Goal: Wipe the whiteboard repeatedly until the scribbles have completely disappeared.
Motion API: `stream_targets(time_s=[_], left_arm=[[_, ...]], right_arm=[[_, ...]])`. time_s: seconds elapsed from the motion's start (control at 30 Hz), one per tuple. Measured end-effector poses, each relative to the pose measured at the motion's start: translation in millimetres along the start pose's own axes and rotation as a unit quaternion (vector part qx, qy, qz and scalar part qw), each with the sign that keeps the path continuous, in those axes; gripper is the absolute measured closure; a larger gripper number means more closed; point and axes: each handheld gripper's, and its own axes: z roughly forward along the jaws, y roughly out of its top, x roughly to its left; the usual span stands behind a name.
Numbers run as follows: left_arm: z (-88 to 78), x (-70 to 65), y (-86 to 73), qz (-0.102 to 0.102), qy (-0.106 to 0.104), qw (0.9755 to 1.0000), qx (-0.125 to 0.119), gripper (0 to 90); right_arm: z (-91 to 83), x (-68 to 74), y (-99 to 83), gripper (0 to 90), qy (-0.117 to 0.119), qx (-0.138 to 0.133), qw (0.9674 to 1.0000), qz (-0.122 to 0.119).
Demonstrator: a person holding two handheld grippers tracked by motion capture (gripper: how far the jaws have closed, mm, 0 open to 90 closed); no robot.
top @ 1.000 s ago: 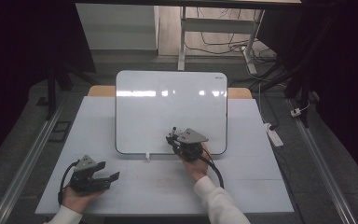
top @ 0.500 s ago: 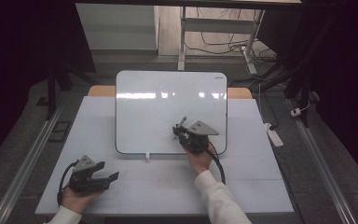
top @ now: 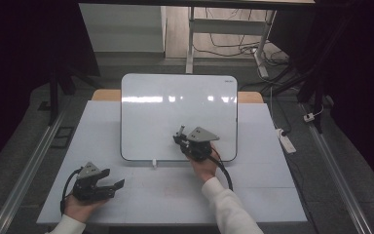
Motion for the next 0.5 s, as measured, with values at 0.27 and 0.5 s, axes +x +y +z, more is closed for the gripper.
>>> stream_targets(time_s=[0.27, 0.5], left_arm=[[0.6, 0.4, 0.1, 0.001, -0.002, 1.0000, 0.002, 25.6], [2.5, -0.2, 1.0, 0.001, -0.003, 1.0000, 0.004, 25.6]], right_arm=[[-7.1, 0.3, -4.1, 77.4, -0.003, 0.013, 0.9998, -0.013], [-15.0, -2.5, -11.1, 77.4, -0.007, 0.006, 0.9999, 0.014]])
